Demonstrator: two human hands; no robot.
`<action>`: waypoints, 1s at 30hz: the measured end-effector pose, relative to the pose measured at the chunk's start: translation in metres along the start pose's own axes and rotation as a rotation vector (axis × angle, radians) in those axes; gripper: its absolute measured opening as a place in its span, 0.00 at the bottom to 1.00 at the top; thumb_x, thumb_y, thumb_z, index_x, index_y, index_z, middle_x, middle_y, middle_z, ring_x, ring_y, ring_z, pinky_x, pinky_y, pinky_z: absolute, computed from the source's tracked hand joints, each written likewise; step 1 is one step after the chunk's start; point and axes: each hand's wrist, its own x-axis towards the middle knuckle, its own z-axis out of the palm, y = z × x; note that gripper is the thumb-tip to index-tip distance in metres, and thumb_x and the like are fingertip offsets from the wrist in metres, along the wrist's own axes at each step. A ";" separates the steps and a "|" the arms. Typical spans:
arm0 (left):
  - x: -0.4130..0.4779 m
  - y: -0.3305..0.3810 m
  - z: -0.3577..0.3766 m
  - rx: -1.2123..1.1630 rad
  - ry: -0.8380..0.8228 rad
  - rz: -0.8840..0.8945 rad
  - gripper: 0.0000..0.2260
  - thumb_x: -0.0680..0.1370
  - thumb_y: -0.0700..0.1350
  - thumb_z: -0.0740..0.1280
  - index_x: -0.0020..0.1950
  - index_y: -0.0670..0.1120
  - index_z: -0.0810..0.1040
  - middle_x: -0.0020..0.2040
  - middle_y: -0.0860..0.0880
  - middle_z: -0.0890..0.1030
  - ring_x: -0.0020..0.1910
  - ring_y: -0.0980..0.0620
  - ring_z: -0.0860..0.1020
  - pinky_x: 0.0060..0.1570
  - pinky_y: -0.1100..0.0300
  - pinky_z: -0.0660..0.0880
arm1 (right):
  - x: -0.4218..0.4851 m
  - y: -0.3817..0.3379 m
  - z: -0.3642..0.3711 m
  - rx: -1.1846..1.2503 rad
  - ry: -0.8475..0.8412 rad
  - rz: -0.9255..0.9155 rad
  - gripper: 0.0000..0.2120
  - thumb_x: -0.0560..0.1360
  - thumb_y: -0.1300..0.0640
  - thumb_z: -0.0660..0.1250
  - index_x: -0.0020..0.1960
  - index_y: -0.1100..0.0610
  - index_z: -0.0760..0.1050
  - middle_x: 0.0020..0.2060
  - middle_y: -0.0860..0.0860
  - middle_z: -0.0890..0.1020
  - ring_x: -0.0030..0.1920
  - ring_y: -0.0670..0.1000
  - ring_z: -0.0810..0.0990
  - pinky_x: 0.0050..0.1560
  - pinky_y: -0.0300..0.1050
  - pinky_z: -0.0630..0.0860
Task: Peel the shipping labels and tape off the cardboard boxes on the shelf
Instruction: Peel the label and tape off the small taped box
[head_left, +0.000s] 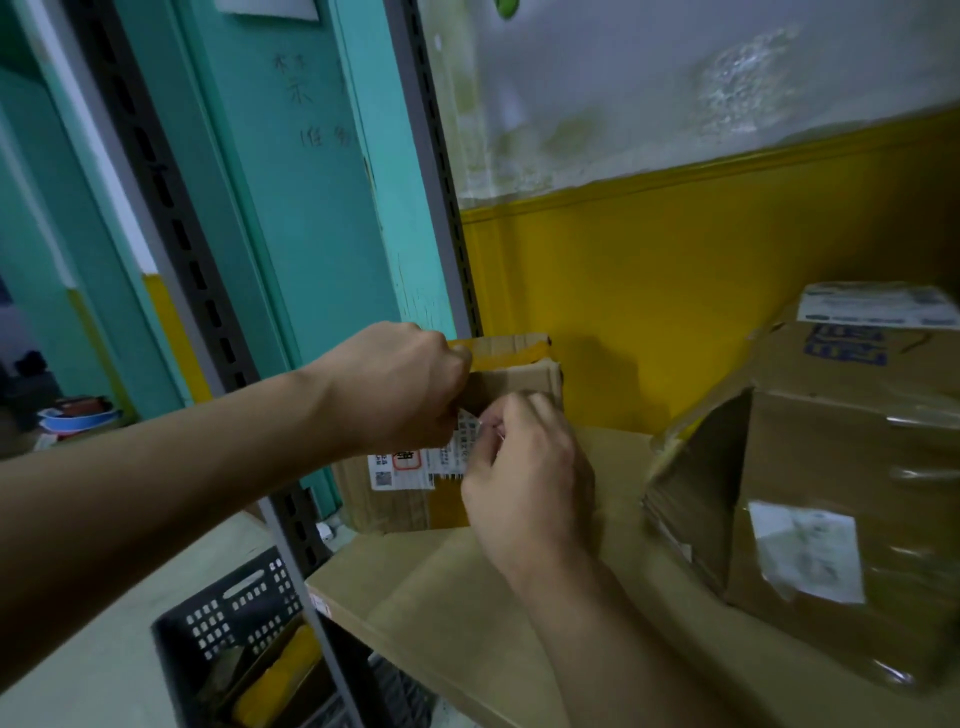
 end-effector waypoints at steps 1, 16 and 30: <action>0.001 0.000 0.000 0.007 0.002 -0.004 0.09 0.80 0.50 0.61 0.54 0.46 0.74 0.33 0.53 0.70 0.32 0.52 0.75 0.30 0.63 0.71 | 0.001 0.000 0.000 0.001 0.013 -0.004 0.03 0.79 0.59 0.62 0.48 0.52 0.74 0.48 0.46 0.74 0.48 0.44 0.69 0.40 0.33 0.58; -0.003 0.003 0.011 -0.050 0.029 -0.040 0.08 0.83 0.50 0.56 0.56 0.48 0.70 0.39 0.53 0.74 0.33 0.55 0.75 0.33 0.62 0.73 | 0.001 -0.001 -0.002 -0.006 -0.072 0.043 0.03 0.80 0.55 0.60 0.49 0.48 0.70 0.51 0.42 0.71 0.52 0.41 0.68 0.48 0.33 0.63; -0.013 0.012 0.033 -0.127 0.192 -0.085 0.08 0.84 0.49 0.55 0.58 0.47 0.68 0.43 0.52 0.71 0.36 0.52 0.72 0.40 0.55 0.78 | 0.001 0.005 0.005 -0.032 0.010 -0.004 0.07 0.79 0.54 0.62 0.43 0.47 0.68 0.44 0.42 0.71 0.45 0.43 0.69 0.37 0.33 0.59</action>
